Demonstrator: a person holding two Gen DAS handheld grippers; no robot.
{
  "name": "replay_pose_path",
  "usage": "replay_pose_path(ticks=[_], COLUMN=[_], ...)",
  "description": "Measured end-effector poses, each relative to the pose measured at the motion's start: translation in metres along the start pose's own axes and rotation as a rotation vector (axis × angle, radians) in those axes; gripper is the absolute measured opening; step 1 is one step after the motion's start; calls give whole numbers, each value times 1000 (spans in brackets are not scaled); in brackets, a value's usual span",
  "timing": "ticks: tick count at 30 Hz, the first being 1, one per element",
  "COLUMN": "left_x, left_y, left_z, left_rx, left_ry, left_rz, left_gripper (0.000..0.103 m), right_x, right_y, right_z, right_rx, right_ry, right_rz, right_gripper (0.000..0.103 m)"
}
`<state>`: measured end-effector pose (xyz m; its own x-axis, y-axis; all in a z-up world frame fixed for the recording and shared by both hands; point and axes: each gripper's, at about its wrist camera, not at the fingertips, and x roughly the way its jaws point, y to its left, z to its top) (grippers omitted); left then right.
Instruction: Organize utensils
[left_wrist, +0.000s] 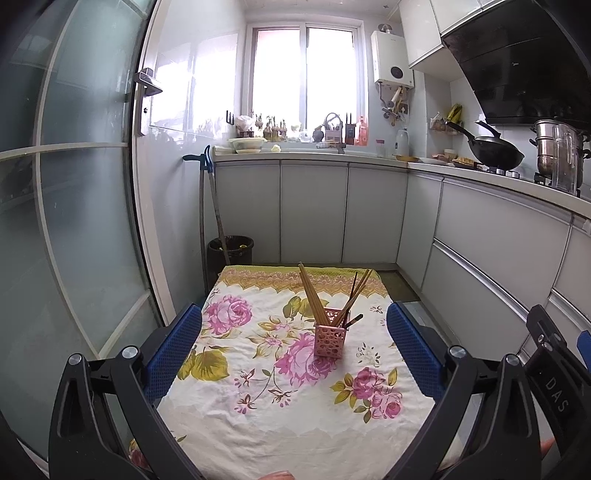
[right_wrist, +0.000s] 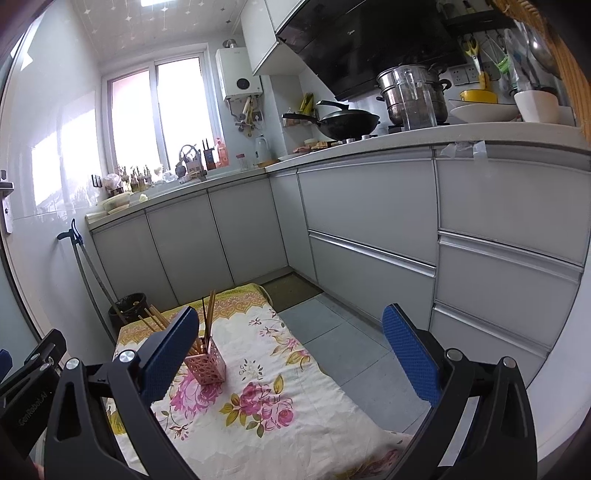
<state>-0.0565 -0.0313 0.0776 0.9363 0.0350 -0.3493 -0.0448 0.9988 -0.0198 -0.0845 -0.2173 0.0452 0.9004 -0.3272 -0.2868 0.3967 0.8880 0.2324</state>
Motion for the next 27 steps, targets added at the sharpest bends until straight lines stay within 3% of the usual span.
replay_pose_path(ticks=[27], left_x=[8], left_y=[5], left_z=[-4], left_rx=[-28], left_ry=[-10], left_rz=[-4], left_gripper=[96], right_x=[10], right_y=[4], right_z=[-5], right_rx=[-13], right_ry=[35], right_rz=[28], right_gripper=[97])
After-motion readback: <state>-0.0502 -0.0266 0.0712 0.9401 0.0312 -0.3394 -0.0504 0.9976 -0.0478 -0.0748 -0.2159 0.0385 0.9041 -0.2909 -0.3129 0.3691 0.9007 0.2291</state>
